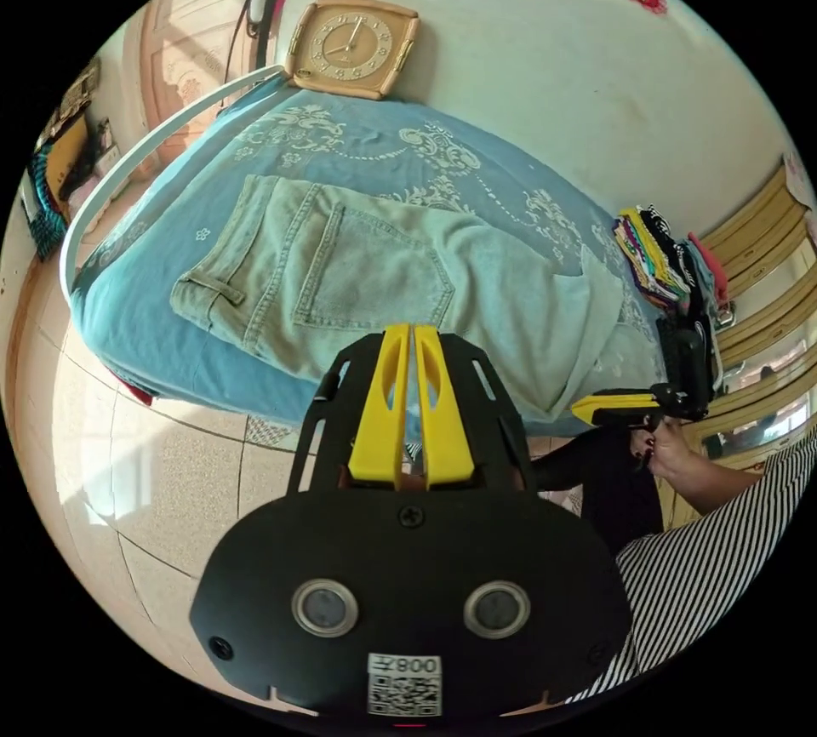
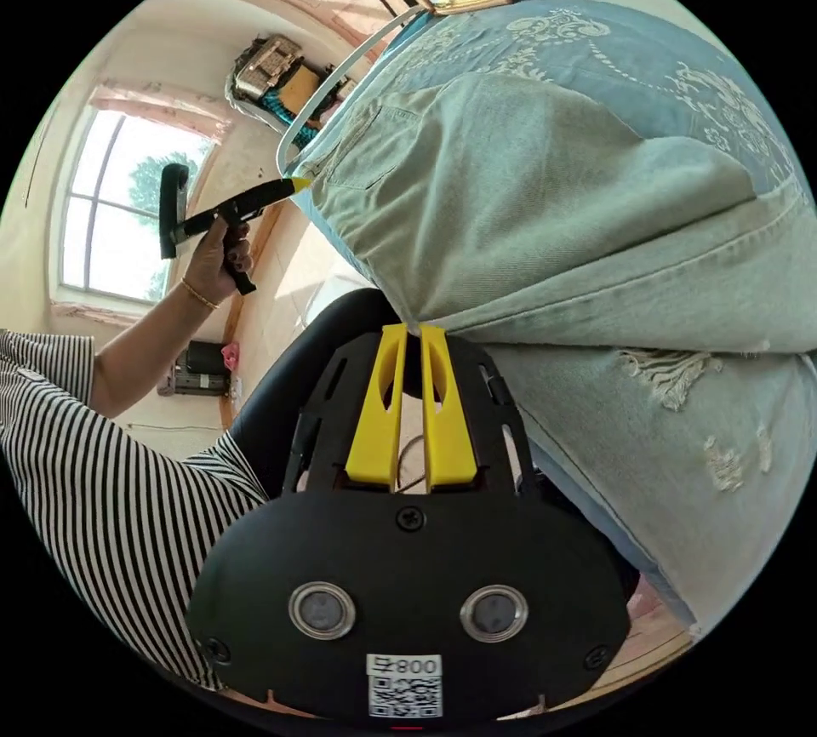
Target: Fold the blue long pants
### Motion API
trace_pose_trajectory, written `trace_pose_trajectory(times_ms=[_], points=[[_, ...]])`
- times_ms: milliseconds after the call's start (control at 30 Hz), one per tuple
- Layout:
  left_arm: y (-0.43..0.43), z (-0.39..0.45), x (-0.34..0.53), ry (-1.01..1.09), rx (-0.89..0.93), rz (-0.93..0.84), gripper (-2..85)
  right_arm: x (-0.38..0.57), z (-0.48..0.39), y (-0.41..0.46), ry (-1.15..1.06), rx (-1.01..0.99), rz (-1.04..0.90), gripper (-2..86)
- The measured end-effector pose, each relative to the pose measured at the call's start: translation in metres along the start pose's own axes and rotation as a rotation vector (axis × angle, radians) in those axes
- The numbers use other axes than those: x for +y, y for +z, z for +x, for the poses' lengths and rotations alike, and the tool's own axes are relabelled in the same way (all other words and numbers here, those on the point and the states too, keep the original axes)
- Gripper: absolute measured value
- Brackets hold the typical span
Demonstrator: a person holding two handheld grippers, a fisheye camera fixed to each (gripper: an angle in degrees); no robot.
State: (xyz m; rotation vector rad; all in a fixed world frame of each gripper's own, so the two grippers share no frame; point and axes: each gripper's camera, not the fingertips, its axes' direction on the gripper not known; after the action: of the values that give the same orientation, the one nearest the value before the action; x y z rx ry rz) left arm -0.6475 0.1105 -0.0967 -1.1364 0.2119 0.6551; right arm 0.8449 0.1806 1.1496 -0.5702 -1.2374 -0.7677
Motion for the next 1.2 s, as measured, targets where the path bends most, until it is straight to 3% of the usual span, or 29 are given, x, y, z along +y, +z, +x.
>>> trace_pose_trajectory(times_ms=[133,267,533,767,1200], points=[[0.043,0.074,-0.026,0.186,0.308,-0.064,2.0,-0.01,0.037,-0.096,0.16,-0.034,0.164,6.2],[0.099,0.162,-0.057,0.383,0.448,-0.178,2.3,-0.048,0.085,-0.187,0.283,0.054,0.285,6.6],[0.177,0.268,-0.098,0.524,0.316,-0.298,3.9,-0.199,0.156,-0.322,0.468,0.304,0.279,7.7],[0.216,0.315,-0.106,0.552,0.274,-0.338,5.4,-0.291,0.168,-0.356,0.571,0.412,0.151,8.6],[0.254,0.384,-0.12,0.563,0.277,-0.317,1.5,-0.347,0.073,-0.443,0.524,0.572,0.088,1.4]])
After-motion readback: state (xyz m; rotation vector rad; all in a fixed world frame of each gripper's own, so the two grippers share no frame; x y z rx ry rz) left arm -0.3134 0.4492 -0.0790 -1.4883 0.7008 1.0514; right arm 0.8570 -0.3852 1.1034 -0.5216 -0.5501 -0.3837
